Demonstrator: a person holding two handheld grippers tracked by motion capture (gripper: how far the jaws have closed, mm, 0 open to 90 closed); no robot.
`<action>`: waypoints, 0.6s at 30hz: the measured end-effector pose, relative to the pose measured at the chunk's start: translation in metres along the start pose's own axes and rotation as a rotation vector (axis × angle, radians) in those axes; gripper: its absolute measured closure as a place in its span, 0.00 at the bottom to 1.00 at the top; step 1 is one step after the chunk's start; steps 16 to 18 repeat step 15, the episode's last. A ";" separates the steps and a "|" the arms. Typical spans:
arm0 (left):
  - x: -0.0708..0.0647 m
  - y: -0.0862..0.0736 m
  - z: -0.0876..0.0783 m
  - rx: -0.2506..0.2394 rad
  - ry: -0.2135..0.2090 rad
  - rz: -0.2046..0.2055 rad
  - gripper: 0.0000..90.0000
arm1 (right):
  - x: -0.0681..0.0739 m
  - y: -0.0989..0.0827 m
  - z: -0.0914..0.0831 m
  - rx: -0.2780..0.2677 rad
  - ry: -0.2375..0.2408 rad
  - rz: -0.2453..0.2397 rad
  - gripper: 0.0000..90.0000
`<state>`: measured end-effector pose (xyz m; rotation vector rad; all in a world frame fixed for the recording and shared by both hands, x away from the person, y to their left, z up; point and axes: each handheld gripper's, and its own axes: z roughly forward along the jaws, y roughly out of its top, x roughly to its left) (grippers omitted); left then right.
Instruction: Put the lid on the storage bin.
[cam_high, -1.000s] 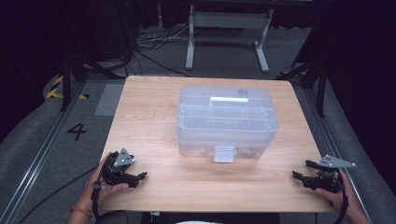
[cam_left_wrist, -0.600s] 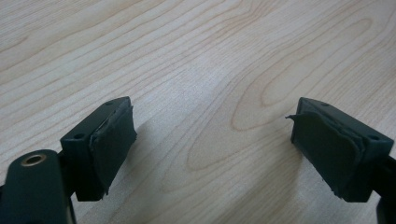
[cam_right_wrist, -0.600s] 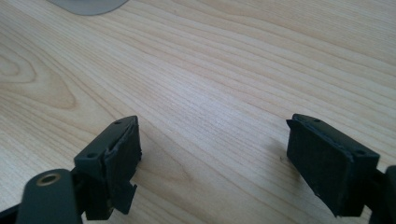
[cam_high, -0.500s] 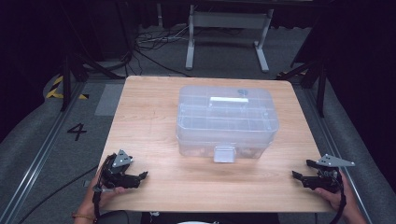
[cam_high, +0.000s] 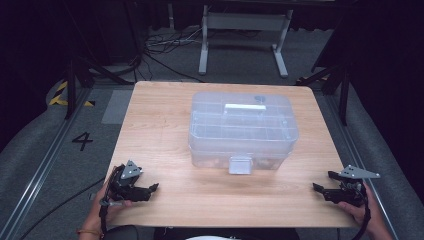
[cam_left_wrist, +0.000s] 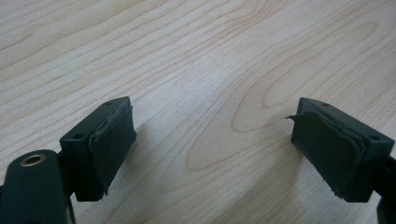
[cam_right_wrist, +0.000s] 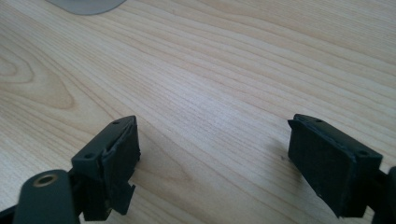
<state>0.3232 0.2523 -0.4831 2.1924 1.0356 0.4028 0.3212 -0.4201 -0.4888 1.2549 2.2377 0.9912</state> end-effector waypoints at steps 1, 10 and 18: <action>0.000 0.000 0.000 0.000 0.000 0.000 0.15 | 0.000 0.000 0.000 0.000 0.000 0.000 0.19; 0.000 0.000 0.000 -0.001 0.002 -0.002 0.15 | 0.000 0.000 0.000 0.006 -0.010 0.009 0.16; -0.001 0.000 0.000 -0.001 0.007 -0.007 0.15 | 0.000 0.000 0.000 0.006 -0.011 0.009 0.16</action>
